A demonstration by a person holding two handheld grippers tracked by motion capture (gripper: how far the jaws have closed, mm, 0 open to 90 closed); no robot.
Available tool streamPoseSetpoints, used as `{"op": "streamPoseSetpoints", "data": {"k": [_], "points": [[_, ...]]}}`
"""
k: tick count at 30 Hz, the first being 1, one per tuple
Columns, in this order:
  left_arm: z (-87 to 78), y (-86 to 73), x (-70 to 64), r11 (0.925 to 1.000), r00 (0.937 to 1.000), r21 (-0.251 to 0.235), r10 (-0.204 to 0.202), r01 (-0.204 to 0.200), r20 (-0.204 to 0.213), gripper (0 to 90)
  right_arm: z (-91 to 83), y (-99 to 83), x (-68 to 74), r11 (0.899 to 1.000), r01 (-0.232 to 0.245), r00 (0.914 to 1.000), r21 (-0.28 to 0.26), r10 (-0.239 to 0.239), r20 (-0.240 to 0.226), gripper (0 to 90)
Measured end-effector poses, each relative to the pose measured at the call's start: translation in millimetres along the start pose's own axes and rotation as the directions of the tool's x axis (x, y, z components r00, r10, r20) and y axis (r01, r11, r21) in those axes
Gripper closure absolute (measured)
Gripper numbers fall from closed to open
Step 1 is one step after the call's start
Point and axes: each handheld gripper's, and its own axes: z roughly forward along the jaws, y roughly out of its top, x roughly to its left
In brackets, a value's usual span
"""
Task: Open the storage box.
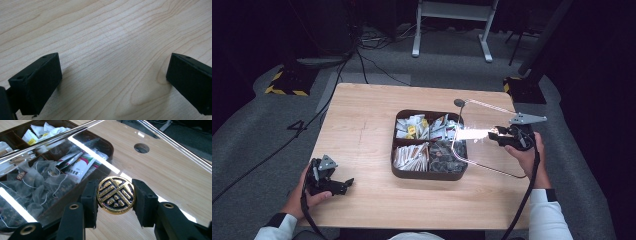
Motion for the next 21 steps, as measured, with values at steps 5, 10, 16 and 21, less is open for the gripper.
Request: {"op": "streamPoseSetpoints", "data": {"k": [5, 10, 16, 21], "points": [[-0.2, -0.1, 0.0, 1.0000, 1.0000, 0.001, 0.001, -0.001, 0.000, 0.4, -5.0, -6.2, -5.9, 1.000, -0.011, 0.9998, 0.005, 0.011, 0.014, 58.7], [-0.2, -0.1, 0.1, 1.0000, 1.0000, 0.001, 0.001, -0.001, 0.000, 0.4, -9.2, -14.3, -13.3, 1.000, -0.024, 0.9995, 0.011, 0.024, 0.020, 58.7], [-0.2, -0.1, 0.1, 1.0000, 1.0000, 0.001, 0.001, -0.001, 0.000, 0.4, -15.3, -27.3, -23.6, 0.999, -0.042, 0.9989, 0.018, 0.042, 0.023, 58.7], [-0.2, -0.1, 0.1, 1.0000, 1.0000, 0.001, 0.001, -0.001, 0.000, 0.4, -15.5, -43.4, -31.5, 0.998, -0.050, 0.9985, 0.044, 0.049, 0.027, 58.7]]}}
